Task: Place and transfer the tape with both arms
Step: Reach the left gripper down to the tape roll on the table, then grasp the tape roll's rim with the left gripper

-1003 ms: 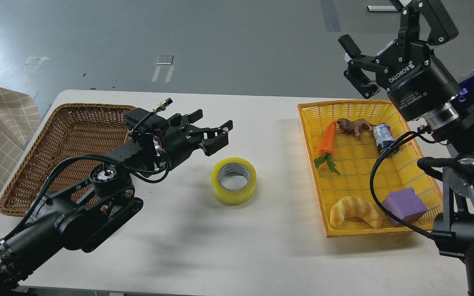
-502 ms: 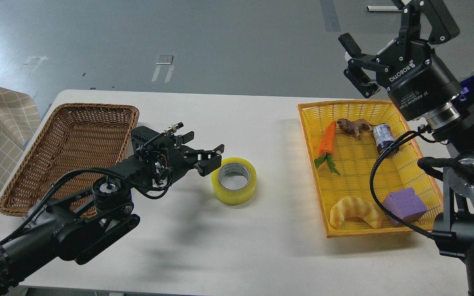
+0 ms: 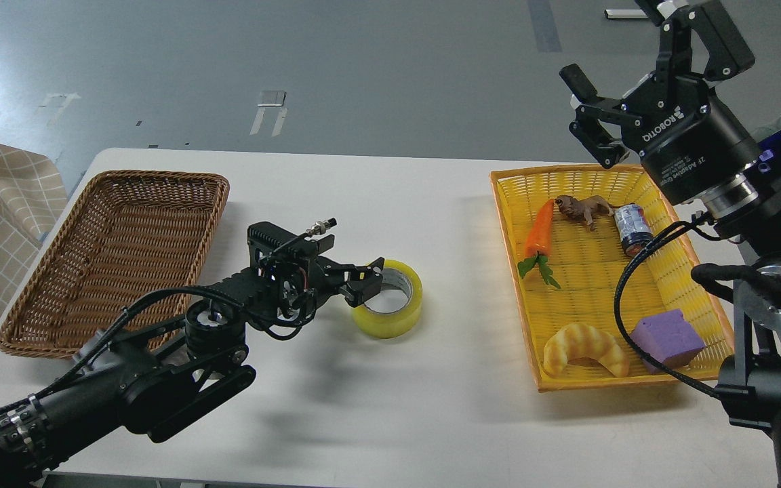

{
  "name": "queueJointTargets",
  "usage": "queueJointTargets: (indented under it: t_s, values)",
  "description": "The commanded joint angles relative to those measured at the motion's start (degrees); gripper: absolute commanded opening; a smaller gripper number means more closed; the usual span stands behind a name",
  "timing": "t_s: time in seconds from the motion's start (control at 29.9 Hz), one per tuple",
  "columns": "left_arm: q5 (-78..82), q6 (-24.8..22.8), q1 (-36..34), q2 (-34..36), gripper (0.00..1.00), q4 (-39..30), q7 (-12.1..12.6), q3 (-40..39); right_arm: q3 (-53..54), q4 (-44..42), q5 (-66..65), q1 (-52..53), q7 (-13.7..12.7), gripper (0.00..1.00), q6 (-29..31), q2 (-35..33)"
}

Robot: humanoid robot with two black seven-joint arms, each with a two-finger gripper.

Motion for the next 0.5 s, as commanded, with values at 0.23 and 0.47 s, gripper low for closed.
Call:
queueJointTargets:
  t_s: [0.23,0.47]
  values:
    - [-0.66,0.09,0.8,0.66,0.98,0.5,0.06,0.19,0.01,0.17,-0.18,-0.71,0.0,1.0,0.0,-0.01]
    - [-1.01,-0.08,1.41,0.57,0.98,0.76,-0.38,0.37,0.01,0.35,-0.26,-1.33,0.09,1.0,0.0,-0.62]
